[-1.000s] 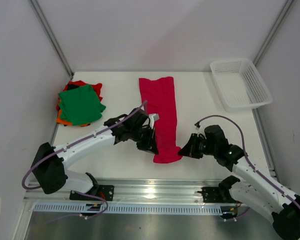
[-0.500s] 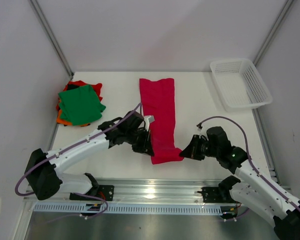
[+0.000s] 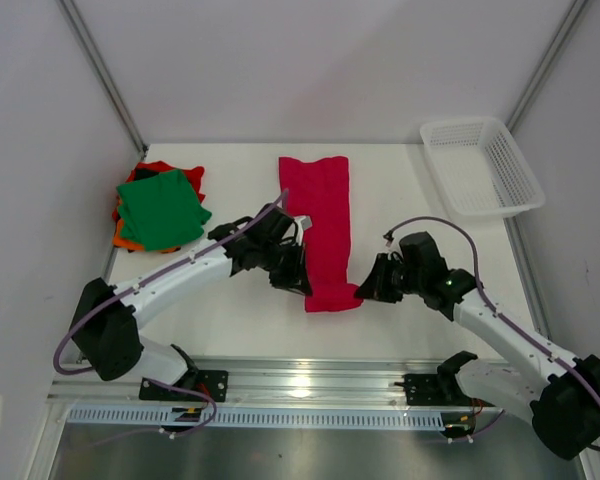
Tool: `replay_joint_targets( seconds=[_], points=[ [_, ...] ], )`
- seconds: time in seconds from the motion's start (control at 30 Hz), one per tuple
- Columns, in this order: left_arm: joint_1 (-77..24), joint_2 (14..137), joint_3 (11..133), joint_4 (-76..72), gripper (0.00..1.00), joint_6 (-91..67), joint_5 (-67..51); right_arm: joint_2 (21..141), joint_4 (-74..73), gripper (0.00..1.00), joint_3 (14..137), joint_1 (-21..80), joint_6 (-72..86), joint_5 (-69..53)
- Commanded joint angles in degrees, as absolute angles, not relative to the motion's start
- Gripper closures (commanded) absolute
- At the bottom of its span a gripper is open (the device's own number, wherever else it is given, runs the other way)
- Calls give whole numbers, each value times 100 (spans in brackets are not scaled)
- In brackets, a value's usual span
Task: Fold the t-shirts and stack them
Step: Grab the bottom of the folded rectangular tshirt with both arms, then fold the folded rectangular tshirt in 1/3 of the way
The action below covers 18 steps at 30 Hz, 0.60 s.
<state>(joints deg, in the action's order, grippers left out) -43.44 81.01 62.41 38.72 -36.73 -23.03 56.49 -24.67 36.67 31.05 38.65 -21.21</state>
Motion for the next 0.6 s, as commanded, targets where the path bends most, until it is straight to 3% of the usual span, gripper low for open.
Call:
replay_joint_targets(
  seconds=[0.0, 0.57],
  points=[
    [-4202, 8147, 6627, 4052, 99, -3419, -2408, 5949, -2206, 100, 4139, 2989, 3490, -1986],
    [-3508, 8472, 6767, 3850, 99, -3199, -2513, 8278, -1608, 100, 5668, 2162, 2628, -2373]
  ],
)
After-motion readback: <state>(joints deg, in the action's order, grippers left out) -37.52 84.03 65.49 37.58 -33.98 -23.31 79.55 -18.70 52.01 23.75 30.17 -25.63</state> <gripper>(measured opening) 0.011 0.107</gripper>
